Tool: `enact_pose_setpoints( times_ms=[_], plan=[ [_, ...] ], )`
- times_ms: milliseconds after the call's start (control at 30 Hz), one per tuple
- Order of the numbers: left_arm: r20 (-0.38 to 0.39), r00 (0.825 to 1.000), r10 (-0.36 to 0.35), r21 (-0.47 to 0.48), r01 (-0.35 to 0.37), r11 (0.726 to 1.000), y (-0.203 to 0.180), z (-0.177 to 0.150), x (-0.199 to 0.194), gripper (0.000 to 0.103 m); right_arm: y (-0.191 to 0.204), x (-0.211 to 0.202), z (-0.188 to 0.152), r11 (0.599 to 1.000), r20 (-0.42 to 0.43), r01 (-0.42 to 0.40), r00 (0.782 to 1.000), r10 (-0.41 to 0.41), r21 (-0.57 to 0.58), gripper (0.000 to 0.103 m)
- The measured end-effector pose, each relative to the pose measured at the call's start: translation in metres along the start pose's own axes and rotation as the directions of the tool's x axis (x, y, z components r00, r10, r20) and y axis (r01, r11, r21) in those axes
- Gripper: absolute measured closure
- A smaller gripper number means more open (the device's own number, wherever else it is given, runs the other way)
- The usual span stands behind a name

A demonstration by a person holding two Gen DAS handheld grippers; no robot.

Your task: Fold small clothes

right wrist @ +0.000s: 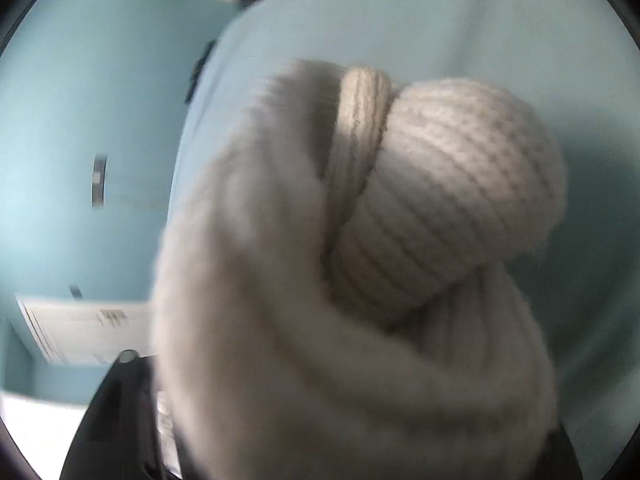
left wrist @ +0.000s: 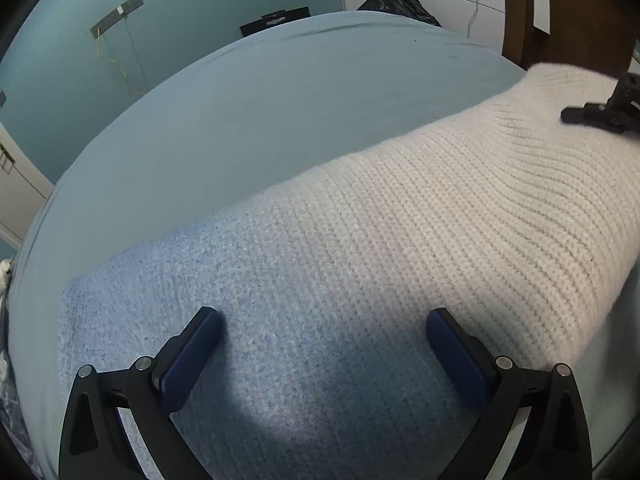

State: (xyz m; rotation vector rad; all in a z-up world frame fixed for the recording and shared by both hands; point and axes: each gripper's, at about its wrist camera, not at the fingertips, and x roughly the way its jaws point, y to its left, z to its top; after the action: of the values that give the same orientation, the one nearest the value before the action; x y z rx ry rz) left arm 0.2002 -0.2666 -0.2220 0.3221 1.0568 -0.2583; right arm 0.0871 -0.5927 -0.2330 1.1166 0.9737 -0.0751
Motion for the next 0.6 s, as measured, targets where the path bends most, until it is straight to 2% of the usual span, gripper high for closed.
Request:
enact_pose_setpoints(
  times_ms=[133, 233, 333, 400, 467, 533, 600],
  plan=[
    [-0.019, 0.999, -0.033, -0.03, 0.032, 0.999, 0.007, 0.007, -0.008, 0.0, 0.045, -0.023, -0.013, 0.982, 0.049, -0.016, 0.998, 0.026, -0.188, 0.055],
    [0.026, 0.996, -0.086, -0.122, 0.088, 0.989, 0.02, 0.017, -0.024, 0.001, 0.078, -0.043, -0.032, 0.933, 0.102, 0.009, 0.994, 0.03, -0.361, 0.055],
    [-0.002, 0.997, -0.076, -0.112, 0.075, 0.991, 0.01, 0.017, -0.017, 0.0, 0.109, -0.062, -0.059, 0.854, 0.157, 0.045, 0.987, 0.043, -0.518, 0.055],
    [0.001, 0.997, -0.074, -0.144, 0.073, 0.987, 0.007, 0.011, -0.007, 0.0, 0.129, -0.072, -0.075, 0.808, 0.177, 0.051, 0.982, 0.066, -0.587, 0.055],
    [0.007, 0.998, -0.062, -0.136, 0.063, 0.989, 0.003, 0.007, -0.003, 0.0, 0.141, -0.075, -0.092, 0.755, 0.182, 0.07, 0.981, 0.066, -0.652, 0.055],
    [-0.003, 0.997, -0.072, -0.115, 0.071, 0.991, 0.005, 0.006, -0.007, 0.0, 0.151, -0.07, -0.112, 0.682, 0.185, 0.097, 0.981, 0.056, -0.725, 0.055],
    [-0.038, 0.991, -0.128, -0.114, 0.123, 0.986, 0.017, 0.004, -0.015, 0.0, 0.162, -0.066, -0.135, 0.593, 0.21, 0.137, 0.976, 0.056, -0.793, 0.055]
  ],
)
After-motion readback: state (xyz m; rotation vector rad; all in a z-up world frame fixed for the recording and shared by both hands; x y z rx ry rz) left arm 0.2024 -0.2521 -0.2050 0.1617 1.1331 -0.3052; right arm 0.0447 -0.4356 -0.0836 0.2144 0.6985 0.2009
